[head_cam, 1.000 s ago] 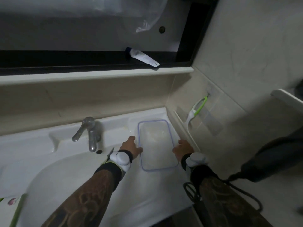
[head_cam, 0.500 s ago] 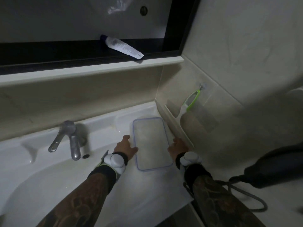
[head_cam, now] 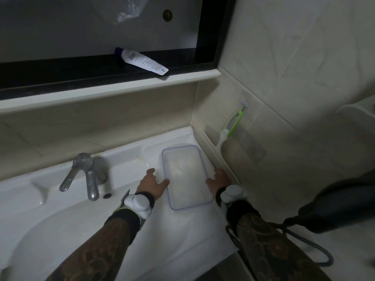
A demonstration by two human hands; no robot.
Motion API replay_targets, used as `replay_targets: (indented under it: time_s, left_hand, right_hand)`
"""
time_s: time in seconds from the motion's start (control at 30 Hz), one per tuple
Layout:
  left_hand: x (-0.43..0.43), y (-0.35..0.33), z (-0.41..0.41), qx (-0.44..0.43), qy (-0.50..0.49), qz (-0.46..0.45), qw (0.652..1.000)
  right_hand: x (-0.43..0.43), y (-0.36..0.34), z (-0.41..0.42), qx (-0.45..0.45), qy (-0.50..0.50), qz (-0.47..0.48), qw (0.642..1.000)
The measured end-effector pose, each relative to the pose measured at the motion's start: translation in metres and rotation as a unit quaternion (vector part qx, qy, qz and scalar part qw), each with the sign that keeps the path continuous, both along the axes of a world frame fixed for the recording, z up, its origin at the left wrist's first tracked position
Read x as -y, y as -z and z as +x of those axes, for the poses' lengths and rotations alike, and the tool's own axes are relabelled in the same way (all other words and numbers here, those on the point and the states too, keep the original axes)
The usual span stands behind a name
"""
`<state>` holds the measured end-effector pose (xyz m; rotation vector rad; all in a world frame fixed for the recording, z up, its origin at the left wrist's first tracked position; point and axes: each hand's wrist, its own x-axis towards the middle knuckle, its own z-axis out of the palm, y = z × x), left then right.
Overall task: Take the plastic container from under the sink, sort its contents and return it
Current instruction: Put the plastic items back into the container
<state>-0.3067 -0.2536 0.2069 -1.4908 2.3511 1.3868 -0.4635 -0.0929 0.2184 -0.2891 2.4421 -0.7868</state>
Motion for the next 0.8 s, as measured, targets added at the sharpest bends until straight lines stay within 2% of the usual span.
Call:
replay_targets:
  time_s: [0.2,0.43,0.6,0.8]
  left_hand:
    - [-0.004,-0.016,0.013,0.015,-0.018,-0.018,1.000]
    - [-0.030,-0.042,0.043,0.004,-0.048,-0.037,0.998]
    - [-0.052,-0.056,0.083,-0.006,-0.085,-0.036,0.996]
    - [-0.057,-0.058,0.158,0.033,-0.150,-0.039,0.987]
  right_hand:
    - [-0.002,-0.012,0.013,-0.036,-0.006,-0.002,0.999]
    - [-0.004,-0.040,0.055,-0.076,-0.060,-0.022,0.995]
    - [-0.006,-0.053,0.085,-0.075,-0.119,-0.033,0.989]
    - [0.011,-0.044,0.135,-0.038,-0.192,-0.054,0.979]
